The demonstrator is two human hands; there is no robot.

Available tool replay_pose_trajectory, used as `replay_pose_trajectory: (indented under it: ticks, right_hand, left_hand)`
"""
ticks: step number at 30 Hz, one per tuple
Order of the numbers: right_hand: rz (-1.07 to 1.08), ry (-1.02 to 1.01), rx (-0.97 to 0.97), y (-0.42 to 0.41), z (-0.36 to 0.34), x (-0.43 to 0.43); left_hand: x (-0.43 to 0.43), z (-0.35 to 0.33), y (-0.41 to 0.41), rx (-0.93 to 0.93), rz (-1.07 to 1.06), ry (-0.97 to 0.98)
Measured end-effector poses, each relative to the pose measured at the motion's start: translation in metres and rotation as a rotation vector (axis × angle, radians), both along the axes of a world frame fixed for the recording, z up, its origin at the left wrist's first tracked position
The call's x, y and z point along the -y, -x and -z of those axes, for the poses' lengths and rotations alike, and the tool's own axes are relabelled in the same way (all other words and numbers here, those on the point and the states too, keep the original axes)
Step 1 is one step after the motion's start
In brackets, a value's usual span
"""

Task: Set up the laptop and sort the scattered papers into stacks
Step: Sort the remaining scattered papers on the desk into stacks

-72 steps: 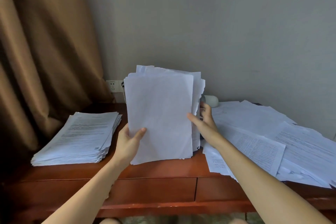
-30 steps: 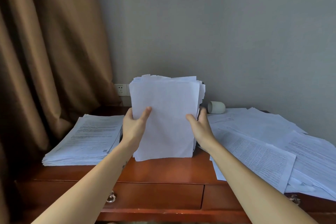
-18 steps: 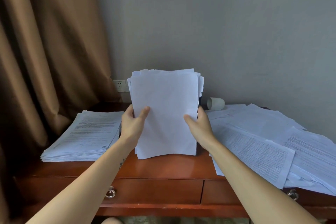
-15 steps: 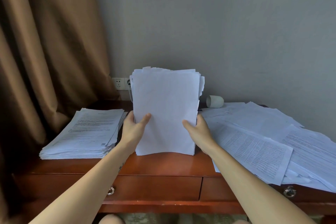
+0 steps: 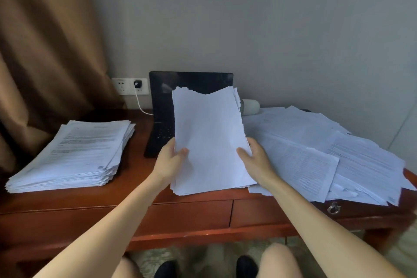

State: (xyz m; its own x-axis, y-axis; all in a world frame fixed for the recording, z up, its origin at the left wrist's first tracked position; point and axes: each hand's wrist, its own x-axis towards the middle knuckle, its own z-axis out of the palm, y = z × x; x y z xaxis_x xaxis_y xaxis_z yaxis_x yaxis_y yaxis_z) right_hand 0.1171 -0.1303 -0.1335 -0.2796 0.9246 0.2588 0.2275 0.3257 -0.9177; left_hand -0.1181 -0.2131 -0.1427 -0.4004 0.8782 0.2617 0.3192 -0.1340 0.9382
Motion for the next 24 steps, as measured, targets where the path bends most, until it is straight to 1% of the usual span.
replay_pose_trajectory:
  ticks: [3, 7, 8, 9, 11, 12, 13, 16, 17, 19, 21, 24]
  right_hand:
    - [0.011, 0.040, 0.043, -0.028, 0.006, -0.009]
    - [0.054, -0.021, 0.238, -0.075, 0.008, -0.015]
    - [0.078, -0.057, 0.314, -0.086, 0.009, -0.015]
    - [0.105, -0.110, 0.436, -0.096, 0.011, -0.014]
    - [0.116, -0.180, 0.772, -0.113, 0.013, -0.009]
    - [0.087, -0.161, 0.893, -0.119, 0.014, -0.007]
    - [0.052, -0.123, 0.961, -0.124, 0.014, -0.004]
    - [0.013, -0.081, 1.003, -0.129, 0.008, -0.003]
    - [0.013, -0.110, 1.018, -0.128, 0.005, -0.003]
    - [0.027, -0.230, 1.101, -0.125, 0.001, -0.003]
    - [0.097, -0.352, 1.164, -0.122, 0.002, -0.004]
    - [0.278, -0.443, 1.091, -0.120, 0.007, -0.004]
  left_hand:
    - [-0.012, 0.010, -0.014, -0.057, -0.010, -0.048]
    - [-0.022, 0.021, -0.012, -0.091, -0.013, -0.024]
    - [-0.022, 0.024, -0.010, -0.091, -0.013, -0.016]
    - [-0.022, 0.025, -0.009, -0.091, -0.015, -0.012]
    - [-0.020, 0.027, -0.008, -0.087, -0.028, -0.017]
    - [-0.019, 0.027, -0.009, -0.084, -0.036, -0.022]
    - [-0.018, 0.026, -0.010, -0.083, -0.045, -0.028]
    - [-0.015, 0.024, -0.012, -0.066, -0.065, -0.026]
    - [-0.013, 0.024, -0.013, -0.052, -0.076, -0.023]
    - [-0.010, 0.022, -0.014, -0.029, -0.097, -0.024]
    - [-0.006, 0.020, -0.016, -0.019, -0.109, -0.024]
    - [-0.002, 0.019, -0.017, -0.008, -0.098, -0.011]
